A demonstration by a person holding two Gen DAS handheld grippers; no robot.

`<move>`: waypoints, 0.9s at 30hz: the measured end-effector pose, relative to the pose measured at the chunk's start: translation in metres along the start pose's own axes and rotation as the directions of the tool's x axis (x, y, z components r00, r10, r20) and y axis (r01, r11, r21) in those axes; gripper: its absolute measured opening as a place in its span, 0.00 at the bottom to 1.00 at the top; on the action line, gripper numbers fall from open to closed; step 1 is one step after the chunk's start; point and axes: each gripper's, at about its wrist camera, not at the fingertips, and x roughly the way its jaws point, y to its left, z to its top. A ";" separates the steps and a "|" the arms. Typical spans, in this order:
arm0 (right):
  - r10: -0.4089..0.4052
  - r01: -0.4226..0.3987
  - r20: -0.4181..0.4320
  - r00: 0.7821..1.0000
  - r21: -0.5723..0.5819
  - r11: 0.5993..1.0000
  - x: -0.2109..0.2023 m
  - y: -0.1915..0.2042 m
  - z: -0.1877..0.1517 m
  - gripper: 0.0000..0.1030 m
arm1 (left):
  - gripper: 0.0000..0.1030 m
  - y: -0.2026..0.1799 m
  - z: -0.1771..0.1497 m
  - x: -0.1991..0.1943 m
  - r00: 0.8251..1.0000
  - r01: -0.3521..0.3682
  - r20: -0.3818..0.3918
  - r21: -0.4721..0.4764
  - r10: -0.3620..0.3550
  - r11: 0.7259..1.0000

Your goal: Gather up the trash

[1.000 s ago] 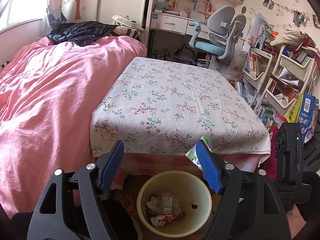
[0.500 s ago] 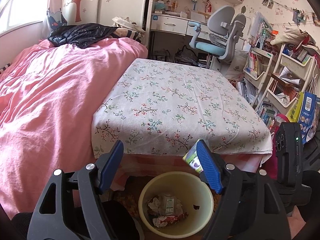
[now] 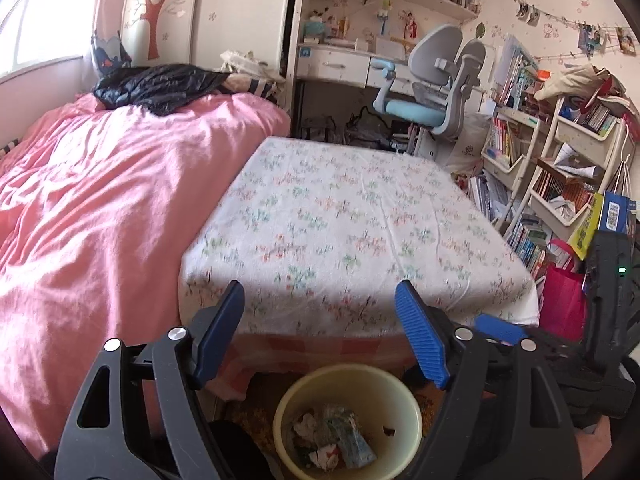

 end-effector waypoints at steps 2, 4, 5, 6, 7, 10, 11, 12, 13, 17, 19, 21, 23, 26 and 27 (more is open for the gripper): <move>-0.033 0.035 0.063 0.997 -0.035 0.999 -0.012 0.003 0.013 0.81 | 0.79 -0.001 0.013 0.000 0.999 -0.004 0.038 0.006 0.004 1.000; -0.064 0.073 0.127 0.990 -0.067 0.995 -0.024 0.006 0.028 0.85 | 0.81 -0.004 0.027 0.001 0.997 -0.006 0.075 0.018 0.004 1.000; -0.075 0.088 0.151 0.986 -0.081 0.993 -0.028 0.007 0.035 0.86 | 0.83 -0.006 0.035 0.004 0.996 -0.010 0.091 0.030 0.008 1.000; -0.084 0.102 0.172 0.981 -0.095 0.990 -0.031 0.007 0.046 0.87 | 0.84 -0.007 0.043 0.006 0.995 -0.014 0.103 0.039 0.010 0.999; -0.091 0.112 0.185 0.978 -0.106 0.988 -0.032 0.008 0.053 0.87 | 0.85 -0.008 0.052 0.009 0.993 -0.020 0.118 0.048 0.014 0.999; -0.114 0.146 0.226 0.967 -0.131 0.981 -0.034 0.005 0.077 0.89 | 0.88 -0.009 0.076 0.017 0.987 -0.029 0.157 0.047 0.022 0.998; -0.120 0.156 0.236 0.964 -0.139 0.978 -0.033 0.004 0.086 0.89 | 0.89 -0.008 0.082 0.021 0.986 -0.028 0.166 0.038 0.022 0.999; -0.127 0.166 0.245 0.961 -0.144 0.976 -0.034 0.003 0.091 0.89 | 0.89 -0.007 0.089 0.025 0.985 -0.028 0.173 0.031 0.022 0.999; -0.135 0.178 0.259 0.956 -0.151 0.972 -0.033 0.001 0.097 0.90 | 0.89 -0.008 0.094 0.029 0.984 -0.029 0.179 0.027 0.024 0.999; -0.179 0.240 0.305 0.936 -0.177 0.955 -0.023 -0.002 0.112 0.91 | 0.91 -0.011 0.114 0.048 0.979 -0.040 0.201 0.032 0.033 0.999; -0.189 0.246 0.298 0.936 -0.167 0.955 -0.013 -0.008 0.113 0.91 | 0.92 -0.014 0.122 0.059 0.977 -0.053 0.211 0.046 0.042 0.998; -0.194 0.240 0.273 0.942 -0.149 0.959 -0.002 -0.013 0.118 0.91 | 0.92 -0.015 0.131 0.070 0.977 -0.053 0.208 0.053 0.041 0.997; -0.204 0.258 0.298 0.933 -0.154 0.954 0.001 -0.013 0.124 0.91 | 0.92 -0.015 0.138 0.078 0.974 -0.060 0.222 0.054 0.047 0.997; -0.225 0.289 0.332 0.916 -0.158 0.944 0.005 -0.012 0.131 0.91 | 0.93 -0.013 0.146 0.090 0.971 -0.073 0.230 0.051 0.059 0.996; -0.229 0.291 0.334 0.914 -0.149 0.945 0.007 -0.013 0.134 0.91 | 0.93 -0.012 0.148 0.095 0.972 -0.076 0.227 0.051 0.063 0.996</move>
